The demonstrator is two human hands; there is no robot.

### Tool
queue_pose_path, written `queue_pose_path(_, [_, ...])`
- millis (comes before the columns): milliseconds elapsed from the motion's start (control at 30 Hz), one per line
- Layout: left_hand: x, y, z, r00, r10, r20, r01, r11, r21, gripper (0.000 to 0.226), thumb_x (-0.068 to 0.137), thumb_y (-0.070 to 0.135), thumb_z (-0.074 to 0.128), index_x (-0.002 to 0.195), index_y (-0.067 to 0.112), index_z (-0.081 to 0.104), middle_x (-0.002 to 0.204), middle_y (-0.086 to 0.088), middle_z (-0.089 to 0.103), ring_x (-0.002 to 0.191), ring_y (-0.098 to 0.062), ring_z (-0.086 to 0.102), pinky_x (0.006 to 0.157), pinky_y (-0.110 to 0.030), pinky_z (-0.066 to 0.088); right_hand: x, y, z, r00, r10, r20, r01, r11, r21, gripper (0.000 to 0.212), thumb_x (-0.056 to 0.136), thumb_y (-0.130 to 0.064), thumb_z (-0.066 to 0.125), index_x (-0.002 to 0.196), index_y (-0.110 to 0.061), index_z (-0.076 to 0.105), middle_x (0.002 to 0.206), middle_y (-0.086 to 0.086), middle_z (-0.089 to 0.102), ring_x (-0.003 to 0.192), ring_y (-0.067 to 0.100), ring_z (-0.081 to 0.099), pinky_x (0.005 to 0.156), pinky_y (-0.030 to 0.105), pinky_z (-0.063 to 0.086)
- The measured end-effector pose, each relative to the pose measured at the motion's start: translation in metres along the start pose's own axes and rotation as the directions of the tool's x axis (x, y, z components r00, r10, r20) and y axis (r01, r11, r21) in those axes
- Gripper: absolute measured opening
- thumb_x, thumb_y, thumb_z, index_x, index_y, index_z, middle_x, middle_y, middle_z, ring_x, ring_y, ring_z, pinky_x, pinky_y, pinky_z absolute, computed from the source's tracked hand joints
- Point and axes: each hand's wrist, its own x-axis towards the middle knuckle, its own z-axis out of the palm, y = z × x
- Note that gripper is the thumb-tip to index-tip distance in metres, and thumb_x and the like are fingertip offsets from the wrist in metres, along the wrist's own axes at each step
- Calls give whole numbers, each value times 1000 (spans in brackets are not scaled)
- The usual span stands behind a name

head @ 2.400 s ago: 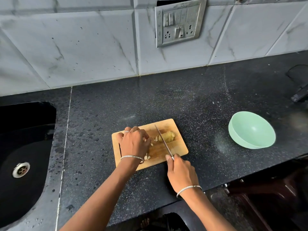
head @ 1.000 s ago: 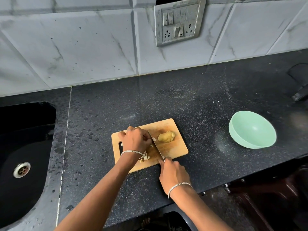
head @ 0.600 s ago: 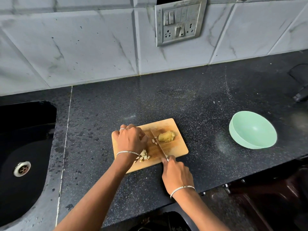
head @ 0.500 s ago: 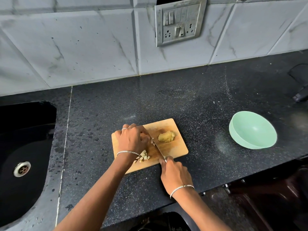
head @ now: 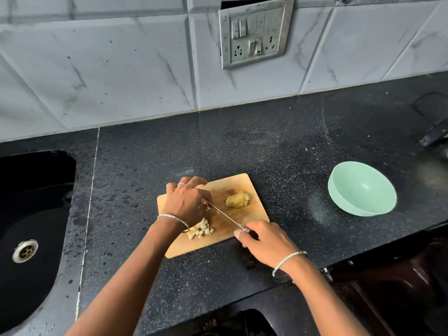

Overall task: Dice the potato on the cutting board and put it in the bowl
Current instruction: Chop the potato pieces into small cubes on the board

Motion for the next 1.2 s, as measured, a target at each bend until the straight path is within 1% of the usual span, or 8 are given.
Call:
queue_pose_path(100, [1,-7,0,999,-39,-1,39,999,21,26,83,34,57,104,44,67,135,14,49,122,-20,42,89,-42,31,1,13,-19,999,23,44,-24,1000,11,39,88,-56,53,74,-22,66,55,-6,56,46,7,47,50,28,36])
queue_pose_path(233, [3,0,4,995,-100,9,100,992,-71,46,81,45,60,127,41,55,135,13,51,124,-20,43,92,-43,33,3,27,-28,994,112,-1,-112,991,79,39,89,-55,52,70,-24,67,55,-7,56,51,11,51,55,29,38])
queue_pose_path(367, [5,21,16,981,-172,-92,159,979,-127,27,81,50,66,105,40,66,113,14,62,111,-17,50,86,-39,34,5,26,-15,991,135,-21,-131,981,142,39,93,-52,51,75,-21,67,48,-12,53,50,10,49,56,29,39])
queue_pose_path(500, [5,35,25,969,-225,-101,206,964,-166,19,77,52,69,91,40,70,102,17,64,104,-14,49,81,-37,31,7,26,-4,985,171,7,-166,948,271,37,95,-49,50,78,-20,65,39,-23,49,50,4,43,50,23,31])
queue_pose_path(700, [8,39,27,965,-238,-111,213,956,-201,17,76,49,71,89,38,71,95,17,62,101,-13,48,81,-36,30,5,25,8,981,190,49,-195,916,350,41,94,-52,51,74,-19,63,39,-22,49,48,6,41,48,21,26])
queue_pose_path(900, [7,38,26,958,-265,-113,230,939,-254,15,73,47,73,82,36,70,88,17,62,95,-11,46,75,-34,26,5,25,16,974,221,39,-220,902,373,46,91,-58,51,70,-19,63,49,-13,50,46,10,42,47,25,28])
queue_pose_path(1133, [3,23,31,958,-266,-108,224,927,-299,15,69,49,76,77,40,68,91,18,57,94,-11,45,77,-36,30,4,25,15,981,191,46,-193,899,392,47,91,-58,51,73,-17,65,58,-5,52,43,10,40,45,25,28])
queue_pose_path(1200, [1,20,30,961,-252,-115,207,930,-303,14,69,49,77,79,41,68,91,19,54,95,-11,44,78,-37,31,2,23,16,983,181,41,-182,897,404,46,92,-57,51,74,-17,65,57,-8,51,43,9,40,45,24,29])
